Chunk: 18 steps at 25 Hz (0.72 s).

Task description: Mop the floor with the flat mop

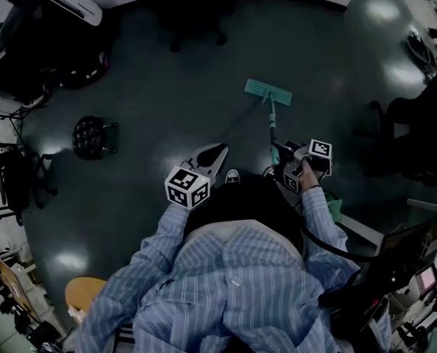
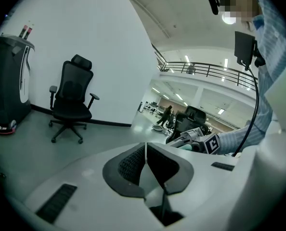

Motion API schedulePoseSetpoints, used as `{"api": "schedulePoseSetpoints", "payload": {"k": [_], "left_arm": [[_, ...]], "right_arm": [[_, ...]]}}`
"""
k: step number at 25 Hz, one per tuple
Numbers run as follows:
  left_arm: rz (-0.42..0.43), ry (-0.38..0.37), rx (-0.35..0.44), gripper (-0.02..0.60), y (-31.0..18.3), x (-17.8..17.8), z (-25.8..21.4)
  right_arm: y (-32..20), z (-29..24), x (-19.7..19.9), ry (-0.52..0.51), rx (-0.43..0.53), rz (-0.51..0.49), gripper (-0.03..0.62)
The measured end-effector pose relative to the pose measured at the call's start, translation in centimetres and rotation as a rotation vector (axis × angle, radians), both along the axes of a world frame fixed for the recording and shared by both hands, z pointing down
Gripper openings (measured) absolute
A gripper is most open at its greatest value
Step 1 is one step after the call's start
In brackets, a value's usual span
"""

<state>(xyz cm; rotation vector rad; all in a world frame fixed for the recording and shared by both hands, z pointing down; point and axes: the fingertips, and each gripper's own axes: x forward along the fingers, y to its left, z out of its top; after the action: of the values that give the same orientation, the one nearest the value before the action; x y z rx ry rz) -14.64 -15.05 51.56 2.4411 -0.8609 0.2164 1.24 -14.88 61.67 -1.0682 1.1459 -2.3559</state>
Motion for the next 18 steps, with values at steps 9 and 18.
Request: {"api": "schedulePoseSetpoints", "payload": {"k": [9,18], "left_arm": [[-0.076,-0.015,-0.035,0.015,-4.2,0.5,1.9],[-0.144,-0.057,-0.064,0.015,-11.9,3.1,3.3]], "right_arm": [[-9.8,1.3,4.3,0.0,0.0,0.001,0.146],[-20.7,3.5,11.6,0.07,-0.012,-0.033,0.144]]}}
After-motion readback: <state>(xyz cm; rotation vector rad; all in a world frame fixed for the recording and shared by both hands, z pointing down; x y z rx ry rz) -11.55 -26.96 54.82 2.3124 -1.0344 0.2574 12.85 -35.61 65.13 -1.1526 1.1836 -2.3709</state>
